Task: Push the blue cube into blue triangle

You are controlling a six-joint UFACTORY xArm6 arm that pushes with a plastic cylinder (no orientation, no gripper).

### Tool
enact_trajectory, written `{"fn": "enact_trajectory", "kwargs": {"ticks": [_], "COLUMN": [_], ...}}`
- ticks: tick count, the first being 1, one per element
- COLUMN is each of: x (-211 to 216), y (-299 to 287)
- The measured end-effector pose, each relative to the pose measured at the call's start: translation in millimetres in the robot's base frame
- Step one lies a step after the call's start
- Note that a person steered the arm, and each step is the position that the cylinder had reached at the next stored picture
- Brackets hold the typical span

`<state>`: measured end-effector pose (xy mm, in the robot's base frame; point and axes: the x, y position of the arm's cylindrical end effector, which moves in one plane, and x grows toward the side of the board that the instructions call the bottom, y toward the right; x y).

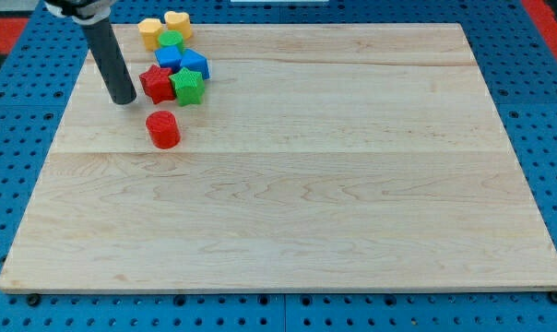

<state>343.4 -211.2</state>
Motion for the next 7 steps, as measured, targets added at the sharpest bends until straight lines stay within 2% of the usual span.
{"fn": "enact_trajectory", "kwargs": {"ticks": [1, 2, 5, 7], "x": [-23.6, -36.0, -61.4, -62.9], "y": [-12.1, 12.9, 34.1, 119.5]}}
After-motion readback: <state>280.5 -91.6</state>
